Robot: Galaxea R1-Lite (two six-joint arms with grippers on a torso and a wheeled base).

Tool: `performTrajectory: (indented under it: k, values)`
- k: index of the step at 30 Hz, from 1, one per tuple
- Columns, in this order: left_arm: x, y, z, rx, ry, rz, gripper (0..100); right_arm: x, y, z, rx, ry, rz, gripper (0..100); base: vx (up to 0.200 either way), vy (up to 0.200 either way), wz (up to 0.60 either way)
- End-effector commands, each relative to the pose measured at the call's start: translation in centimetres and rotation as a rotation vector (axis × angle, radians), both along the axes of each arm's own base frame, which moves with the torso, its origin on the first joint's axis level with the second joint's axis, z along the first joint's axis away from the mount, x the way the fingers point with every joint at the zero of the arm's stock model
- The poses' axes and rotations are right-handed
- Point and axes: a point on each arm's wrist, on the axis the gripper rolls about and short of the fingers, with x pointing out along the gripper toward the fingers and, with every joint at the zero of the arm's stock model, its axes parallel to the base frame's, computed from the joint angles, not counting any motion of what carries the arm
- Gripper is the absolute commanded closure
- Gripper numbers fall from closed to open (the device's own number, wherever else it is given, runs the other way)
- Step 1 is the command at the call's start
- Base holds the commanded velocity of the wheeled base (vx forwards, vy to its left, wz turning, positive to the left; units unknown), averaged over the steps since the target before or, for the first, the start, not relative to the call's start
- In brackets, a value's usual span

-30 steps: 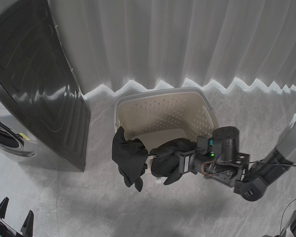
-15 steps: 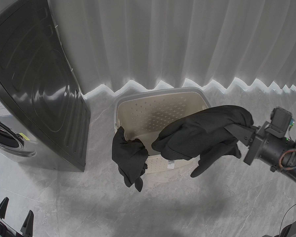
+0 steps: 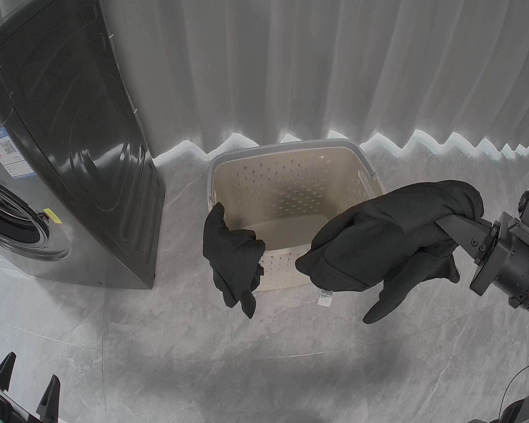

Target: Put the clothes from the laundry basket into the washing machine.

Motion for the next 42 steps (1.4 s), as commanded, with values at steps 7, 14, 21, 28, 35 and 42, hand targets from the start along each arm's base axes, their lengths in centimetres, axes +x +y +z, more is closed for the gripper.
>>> performTrajectory:
  k: [7,14,21,28,35,42]
  values:
    - [0.00,0.00,-0.48,0.001,0.000,0.001,0,0.08,0.01,0.04,0.003,-0.004,0.000,100,-0.029,0.000,0.00]
    - [0.00,0.00,-0.48,0.000,0.000,0.000,0,0.12,0.04,0.05,0.003,-0.004,0.000,100,0.000,0.200,0.00]
    - [0.00,0.00,-0.48,0.000,0.000,0.000,0,0.18,-0.01,0.15,0.006,-0.008,-0.004,100,0.000,0.200,0.00]
    - [0.00,0.00,-0.48,0.000,0.000,0.000,0,0.41,-0.27,-0.01,0.001,0.000,-0.023,100,0.000,0.200,0.00]
    - [0.00,0.00,-0.48,0.001,0.000,0.001,0,0.61,-0.13,0.09,0.003,-0.002,-0.023,100,0.000,0.200,0.00]
    - [0.00,0.00,-0.48,0.001,0.000,0.001,0,0.61,-0.12,0.13,0.004,-0.003,-0.023,100,0.000,0.200,0.00]
